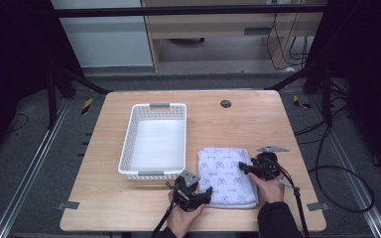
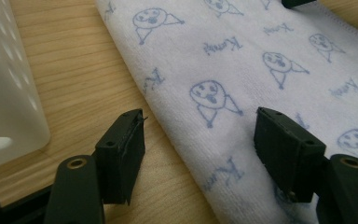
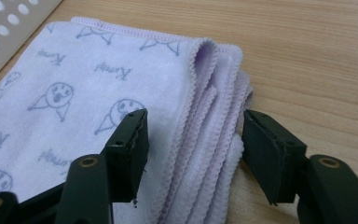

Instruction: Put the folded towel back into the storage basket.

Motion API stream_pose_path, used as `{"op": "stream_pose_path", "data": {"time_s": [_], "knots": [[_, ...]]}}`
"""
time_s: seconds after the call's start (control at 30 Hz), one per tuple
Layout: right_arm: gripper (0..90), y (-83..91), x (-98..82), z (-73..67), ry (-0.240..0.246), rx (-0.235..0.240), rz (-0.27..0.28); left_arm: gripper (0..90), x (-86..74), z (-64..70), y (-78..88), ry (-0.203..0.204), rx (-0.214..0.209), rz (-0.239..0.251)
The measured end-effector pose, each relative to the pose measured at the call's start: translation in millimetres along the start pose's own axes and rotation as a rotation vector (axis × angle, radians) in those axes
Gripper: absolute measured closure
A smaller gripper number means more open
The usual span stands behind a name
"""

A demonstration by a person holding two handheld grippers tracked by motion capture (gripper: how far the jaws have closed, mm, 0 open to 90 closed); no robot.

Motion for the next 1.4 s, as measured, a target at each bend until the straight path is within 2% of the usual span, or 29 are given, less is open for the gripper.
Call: {"op": "stream_pose_path", "data": {"time_s": [0.27,0.37,0.47,0.5,0.67,0.83,1.0,1.27,1.4], "knots": [[46.5,-3.9,-2.3,-0.5,-0.023,0.013,-0.007,34.2,0.0,2.6,-0.7,-0.010,0.019,-0.005],[50.8,-4.3,-2.4,-2.0,-0.023,0.014,-0.010,41.0,0.2,4.9,-0.3,0.000,-0.003,-0.008],[55.5,-4.3,-2.5,-2.5,-0.034,0.027,-0.013,43.7,0.3,4.9,-0.1,0.002,-0.011,-0.009],[60.1,-4.3,-2.5,-3.2,-0.053,0.046,-0.022,45.7,0.4,5.3,0.1,0.011,-0.026,-0.011],[66.6,-4.5,-2.2,-3.3,-0.090,0.084,-0.033,55.0,1.0,5.0,0.3,0.026,-0.058,-0.014],[71.4,-3.2,-1.2,-4.4,-0.122,0.093,-0.037,65.2,2.6,6.4,1.4,0.018,-0.057,-0.002],[73.8,-0.3,1.5,-7.2,-0.104,0.072,-0.030,71.9,3.6,5.3,3.1,0.017,-0.071,0.010],[74.0,17.6,9.7,-16.7,-0.052,0.078,0.029,73.9,6.2,4.2,11.1,0.005,-0.082,0.045],[74.0,28.0,12.9,-22.6,-0.013,0.059,0.051,74.0,10.9,5.7,20.8,-0.013,-0.075,0.068]]}}
Point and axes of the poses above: each handheld gripper's, and its own axes: y roughly backward along the jaws, x roughly out of its top, z roughly to its right, the point moved 4 cm from there along -y, roughly forward along the jaws, and after that the axes turned 11 degrees about -z, right-handed, at the moved point
